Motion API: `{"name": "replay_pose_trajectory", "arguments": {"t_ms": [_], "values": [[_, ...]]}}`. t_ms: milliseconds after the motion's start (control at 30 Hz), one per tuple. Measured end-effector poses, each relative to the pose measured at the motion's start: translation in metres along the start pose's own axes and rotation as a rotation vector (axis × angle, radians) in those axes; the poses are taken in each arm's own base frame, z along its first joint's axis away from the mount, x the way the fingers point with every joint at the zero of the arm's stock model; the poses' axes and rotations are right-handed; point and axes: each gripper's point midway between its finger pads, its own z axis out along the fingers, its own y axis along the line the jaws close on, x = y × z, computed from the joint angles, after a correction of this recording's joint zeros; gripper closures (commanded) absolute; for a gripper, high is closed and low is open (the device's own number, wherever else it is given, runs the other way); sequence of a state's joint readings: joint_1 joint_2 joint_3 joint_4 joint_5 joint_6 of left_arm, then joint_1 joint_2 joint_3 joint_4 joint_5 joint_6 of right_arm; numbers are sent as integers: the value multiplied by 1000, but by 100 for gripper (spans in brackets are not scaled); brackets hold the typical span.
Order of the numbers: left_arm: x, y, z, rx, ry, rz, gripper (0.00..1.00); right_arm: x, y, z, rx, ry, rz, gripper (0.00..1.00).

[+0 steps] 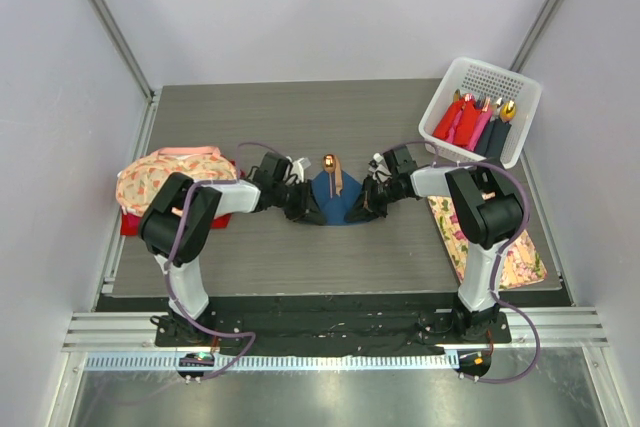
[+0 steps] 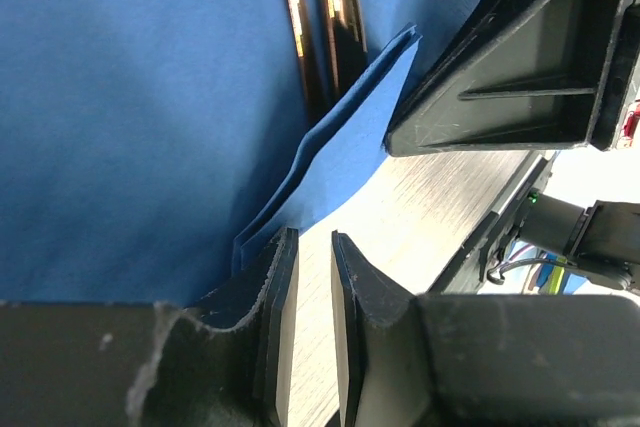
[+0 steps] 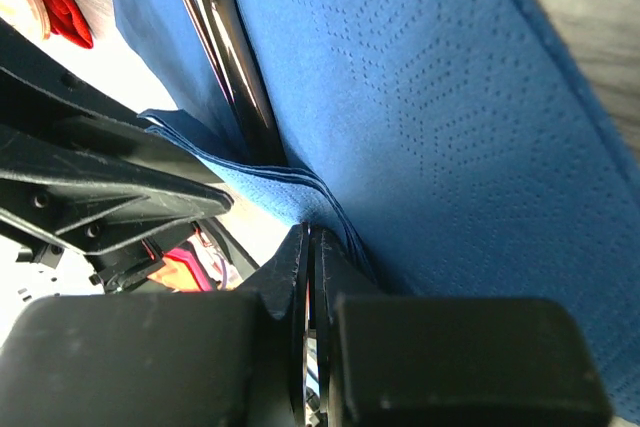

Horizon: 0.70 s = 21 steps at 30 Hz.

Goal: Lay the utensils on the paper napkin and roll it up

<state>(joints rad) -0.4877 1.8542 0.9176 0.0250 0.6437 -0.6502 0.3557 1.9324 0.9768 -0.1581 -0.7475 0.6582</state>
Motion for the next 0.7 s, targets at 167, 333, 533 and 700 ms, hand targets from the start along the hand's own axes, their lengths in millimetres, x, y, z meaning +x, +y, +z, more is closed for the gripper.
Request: {"name": "replay_pose_trajectory", "arguments": {"t_ms": [167,333,533,700], "values": [[1,7,-4,8,-3,-35,76,0,0,0,-5,4,3,99],[4,13,-11,23,-1,-72,75,-1,0,0,-6,3,4,99],[8,27,-27,24,-4,-132,71,-1,0,0,-6,3,3,99],[8,20,-35,43,-17,-119,72,-1,0,0,-7,4,4,99]]}}
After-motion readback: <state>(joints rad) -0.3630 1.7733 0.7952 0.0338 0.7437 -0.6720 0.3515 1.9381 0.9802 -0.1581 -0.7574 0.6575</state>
